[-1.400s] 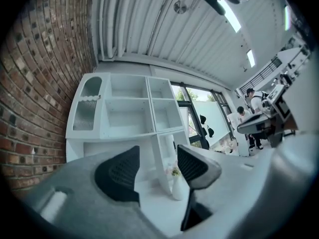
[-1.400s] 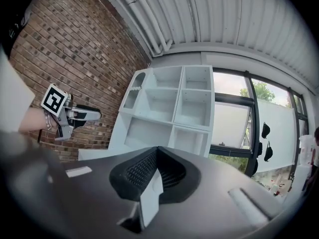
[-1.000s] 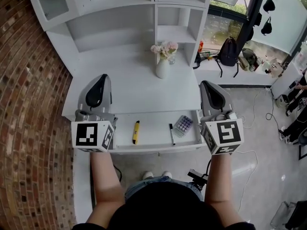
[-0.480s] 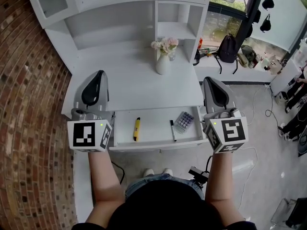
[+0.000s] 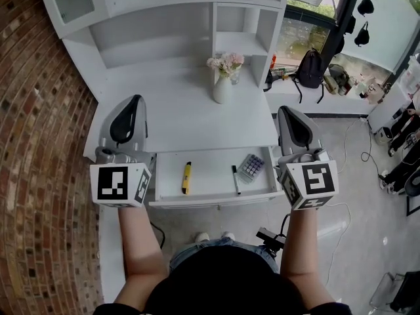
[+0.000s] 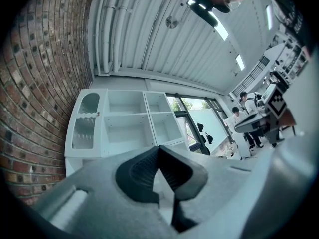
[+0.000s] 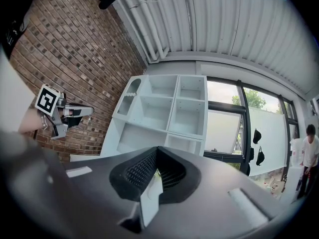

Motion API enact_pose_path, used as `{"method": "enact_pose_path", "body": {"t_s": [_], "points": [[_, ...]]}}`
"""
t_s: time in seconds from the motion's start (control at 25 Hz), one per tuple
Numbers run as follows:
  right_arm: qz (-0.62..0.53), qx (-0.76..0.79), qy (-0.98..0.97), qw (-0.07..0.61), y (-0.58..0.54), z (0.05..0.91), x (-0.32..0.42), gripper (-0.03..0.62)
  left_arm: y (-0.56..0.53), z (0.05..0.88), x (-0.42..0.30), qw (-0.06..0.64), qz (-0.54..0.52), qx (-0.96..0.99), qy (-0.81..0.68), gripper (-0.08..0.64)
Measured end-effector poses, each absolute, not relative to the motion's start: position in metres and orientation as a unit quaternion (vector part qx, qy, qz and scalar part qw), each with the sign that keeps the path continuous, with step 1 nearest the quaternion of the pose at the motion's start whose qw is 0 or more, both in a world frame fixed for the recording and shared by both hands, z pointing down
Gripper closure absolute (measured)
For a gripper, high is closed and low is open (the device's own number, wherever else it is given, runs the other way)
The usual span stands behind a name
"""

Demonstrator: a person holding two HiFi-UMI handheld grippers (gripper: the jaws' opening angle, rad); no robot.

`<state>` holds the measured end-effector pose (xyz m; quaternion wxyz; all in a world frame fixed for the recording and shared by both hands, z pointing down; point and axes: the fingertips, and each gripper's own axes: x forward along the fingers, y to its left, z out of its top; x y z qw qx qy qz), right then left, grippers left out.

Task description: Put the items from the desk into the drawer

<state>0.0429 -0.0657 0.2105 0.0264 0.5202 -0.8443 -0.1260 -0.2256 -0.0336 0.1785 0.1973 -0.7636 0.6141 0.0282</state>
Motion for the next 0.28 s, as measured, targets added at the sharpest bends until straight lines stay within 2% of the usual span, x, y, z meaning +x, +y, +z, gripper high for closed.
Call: {"method": "enact_pose_path", "body": {"t_s": [0.28], "points": [[-0.137,0.517,-0.844,0.031,-0.0652,0.2077,0.0472,0.584,-0.0357,0.1771,-0.2206,0.198,0.029,-0.768,0.609,0.56]]}}
